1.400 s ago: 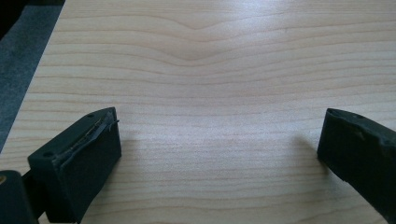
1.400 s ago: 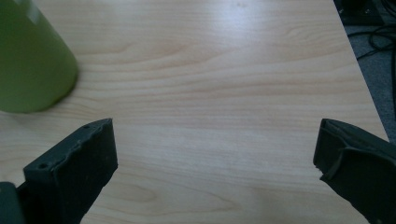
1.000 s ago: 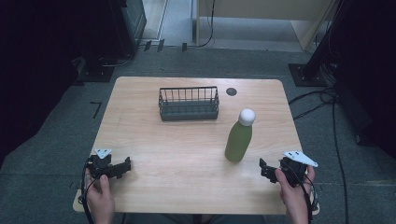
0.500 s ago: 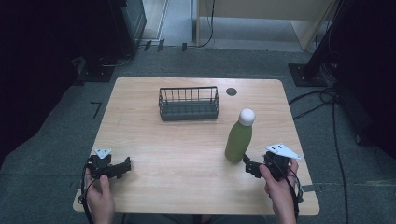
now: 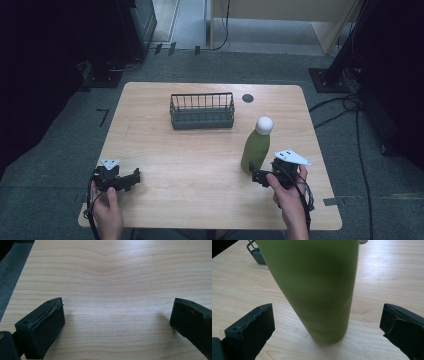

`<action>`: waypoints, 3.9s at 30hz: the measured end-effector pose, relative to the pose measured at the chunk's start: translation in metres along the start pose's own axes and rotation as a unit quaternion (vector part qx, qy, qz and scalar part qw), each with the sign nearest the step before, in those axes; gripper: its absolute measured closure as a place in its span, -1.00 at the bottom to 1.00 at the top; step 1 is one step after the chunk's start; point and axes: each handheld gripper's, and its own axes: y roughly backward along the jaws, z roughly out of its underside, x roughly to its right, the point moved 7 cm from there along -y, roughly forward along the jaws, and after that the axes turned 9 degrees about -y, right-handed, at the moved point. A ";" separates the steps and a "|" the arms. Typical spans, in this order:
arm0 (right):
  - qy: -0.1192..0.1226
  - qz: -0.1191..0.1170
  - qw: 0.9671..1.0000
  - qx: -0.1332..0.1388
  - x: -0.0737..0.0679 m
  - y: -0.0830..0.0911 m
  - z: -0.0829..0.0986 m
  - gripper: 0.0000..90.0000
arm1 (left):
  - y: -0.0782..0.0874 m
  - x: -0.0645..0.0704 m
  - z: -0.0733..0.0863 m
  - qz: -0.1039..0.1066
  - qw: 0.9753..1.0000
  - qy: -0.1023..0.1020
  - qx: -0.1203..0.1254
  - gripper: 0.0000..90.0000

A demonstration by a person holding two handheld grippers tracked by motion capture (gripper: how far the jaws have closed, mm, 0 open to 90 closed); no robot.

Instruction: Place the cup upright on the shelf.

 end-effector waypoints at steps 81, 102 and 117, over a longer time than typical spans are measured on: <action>0.063 0.011 0.994 0.091 -0.077 -0.046 -0.101 -0.55 | -0.001 0.001 -0.001 0.001 1.000 0.001 0.001 -1.00; 0.069 0.002 0.993 0.092 -0.100 -0.066 -0.149 -0.55 | -0.001 0.001 -0.001 0.001 1.000 0.001 0.001 -1.00; 0.073 0.002 0.992 0.101 -0.113 -0.089 -0.181 -0.55 | -0.001 0.001 -0.001 0.000 1.000 0.001 0.001 -1.00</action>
